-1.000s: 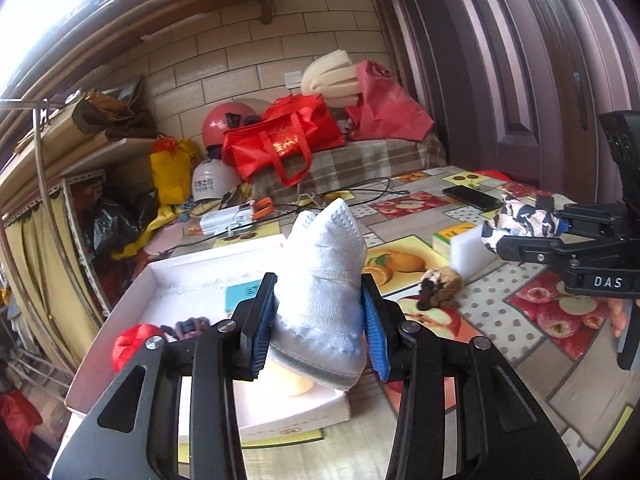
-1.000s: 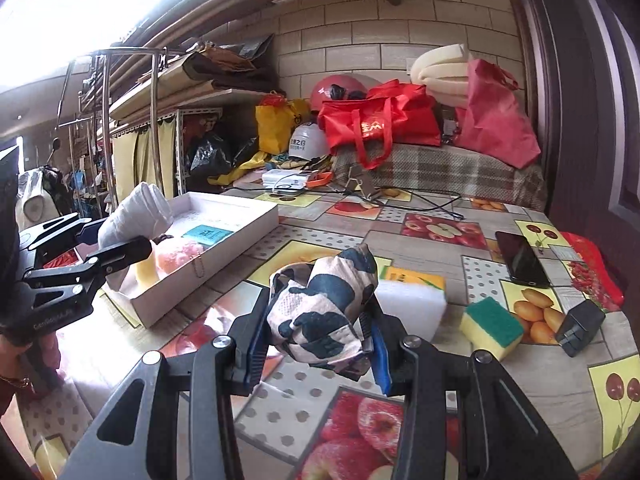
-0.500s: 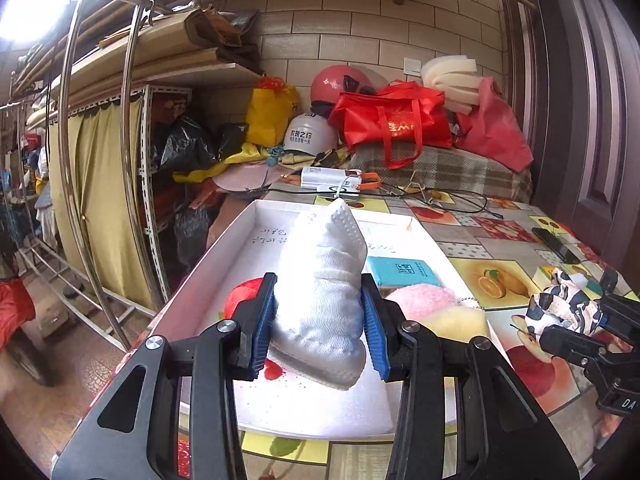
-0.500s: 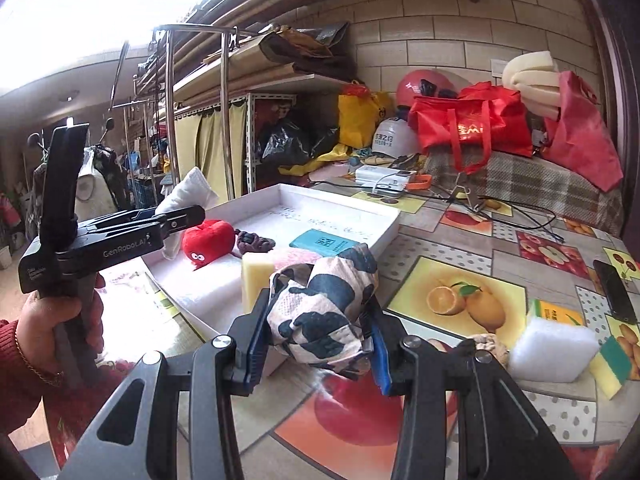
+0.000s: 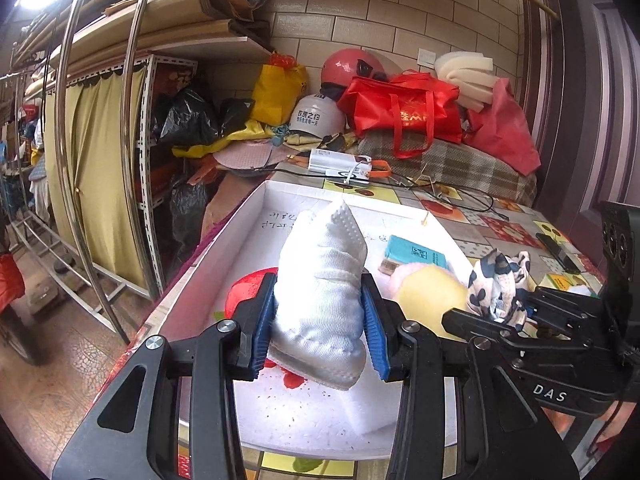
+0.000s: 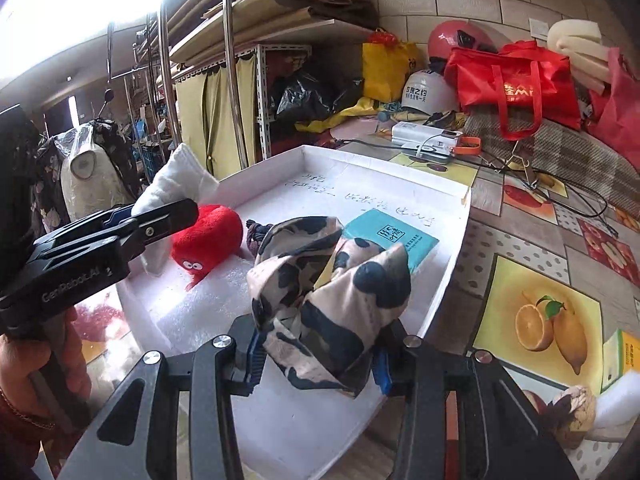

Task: Organize soft objects
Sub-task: 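Release the sock into the box while the right tool drops the cow-print cloth there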

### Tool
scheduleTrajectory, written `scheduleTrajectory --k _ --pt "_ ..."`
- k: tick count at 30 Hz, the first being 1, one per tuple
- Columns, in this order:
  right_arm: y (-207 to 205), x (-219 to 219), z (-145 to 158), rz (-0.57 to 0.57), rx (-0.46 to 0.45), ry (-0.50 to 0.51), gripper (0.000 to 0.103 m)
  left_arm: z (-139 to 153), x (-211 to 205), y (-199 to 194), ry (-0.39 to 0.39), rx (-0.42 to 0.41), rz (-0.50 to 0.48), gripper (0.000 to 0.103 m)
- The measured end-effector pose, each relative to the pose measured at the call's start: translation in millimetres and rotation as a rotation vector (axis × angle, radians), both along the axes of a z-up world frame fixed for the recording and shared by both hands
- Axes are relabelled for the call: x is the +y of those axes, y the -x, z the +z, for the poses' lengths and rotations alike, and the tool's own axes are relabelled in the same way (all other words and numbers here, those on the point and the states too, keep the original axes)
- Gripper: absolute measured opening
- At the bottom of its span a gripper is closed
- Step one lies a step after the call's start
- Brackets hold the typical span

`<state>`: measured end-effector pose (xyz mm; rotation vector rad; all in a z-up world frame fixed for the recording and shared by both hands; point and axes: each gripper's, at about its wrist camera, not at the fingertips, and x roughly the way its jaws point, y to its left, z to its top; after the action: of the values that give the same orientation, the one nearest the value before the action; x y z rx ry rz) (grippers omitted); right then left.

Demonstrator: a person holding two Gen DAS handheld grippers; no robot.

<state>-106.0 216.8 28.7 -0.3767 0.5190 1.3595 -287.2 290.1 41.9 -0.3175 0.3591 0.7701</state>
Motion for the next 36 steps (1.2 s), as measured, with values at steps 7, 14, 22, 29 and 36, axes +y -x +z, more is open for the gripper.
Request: scheduleTrajectory --k 7,14,22,29,36 --pt "8.5 8.1 1.7 0.020 -0.030 -0.014 0.039 -2.7 21.9 -21.8 0.004 0.072 0.018 0.040" --pt "23.3 5.9 6.0 0.063 -0.110 -0.044 0.065 -2.4 26.0 -15.6 0.006 0.068 0.098 0.045" --pt "23.6 -6.3 13.4 0.025 -0.138 -0.130 0.103 4.5 6.2 -8.7 -0.118 0.039 0.154 0.103" --pt "16.4 -13.5 16.2 -0.013 -0.124 -0.175 0.103 3.7 13.6 -4.3 -0.096 0.030 0.196 0.103" --pt "16.4 -24.2 17.0 -0.063 -0.135 -0.189 0.103 5.5 4.8 -2.9 -0.138 0.024 0.212 0.103"
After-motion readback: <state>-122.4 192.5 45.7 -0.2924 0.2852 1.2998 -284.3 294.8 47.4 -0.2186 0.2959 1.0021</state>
